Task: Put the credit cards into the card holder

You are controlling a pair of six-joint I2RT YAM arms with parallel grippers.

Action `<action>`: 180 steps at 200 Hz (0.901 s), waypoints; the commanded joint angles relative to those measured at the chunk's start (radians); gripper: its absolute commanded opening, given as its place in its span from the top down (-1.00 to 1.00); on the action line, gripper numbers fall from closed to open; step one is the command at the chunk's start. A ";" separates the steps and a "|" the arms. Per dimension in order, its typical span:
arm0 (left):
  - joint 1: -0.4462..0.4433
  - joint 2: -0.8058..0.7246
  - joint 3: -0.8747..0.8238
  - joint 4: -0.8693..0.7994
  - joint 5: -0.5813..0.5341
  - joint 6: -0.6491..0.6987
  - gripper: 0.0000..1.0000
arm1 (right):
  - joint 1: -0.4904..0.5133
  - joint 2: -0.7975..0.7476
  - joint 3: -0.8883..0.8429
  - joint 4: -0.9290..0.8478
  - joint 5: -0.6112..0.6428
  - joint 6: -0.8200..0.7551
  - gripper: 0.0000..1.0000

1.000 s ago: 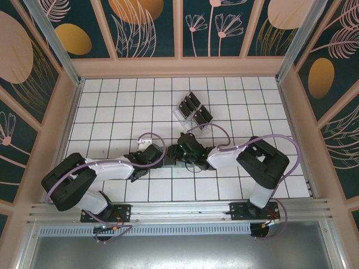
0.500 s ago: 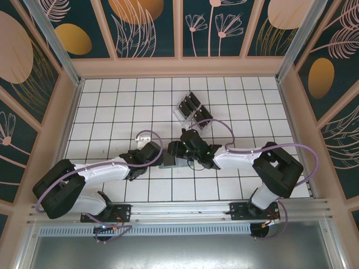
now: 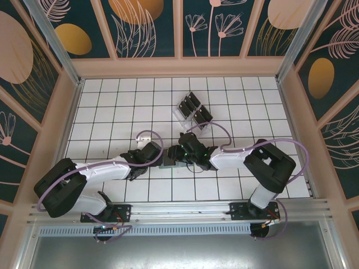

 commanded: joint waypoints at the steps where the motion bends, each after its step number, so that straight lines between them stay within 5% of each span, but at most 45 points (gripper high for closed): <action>1: 0.002 0.006 0.016 -0.020 -0.022 -0.009 -0.97 | 0.013 0.031 -0.003 0.039 -0.013 0.016 0.30; 100: 0.001 -0.021 0.018 0.020 0.012 0.007 -0.97 | 0.019 -0.038 0.011 0.013 0.013 -0.004 0.28; 132: 0.003 -0.044 0.025 0.089 0.101 0.033 -0.97 | 0.005 -0.194 -0.031 -0.096 0.110 -0.029 0.25; 180: 0.031 -0.045 0.007 0.238 0.279 0.014 -0.98 | -0.074 -0.360 -0.159 -0.213 0.196 -0.028 -0.05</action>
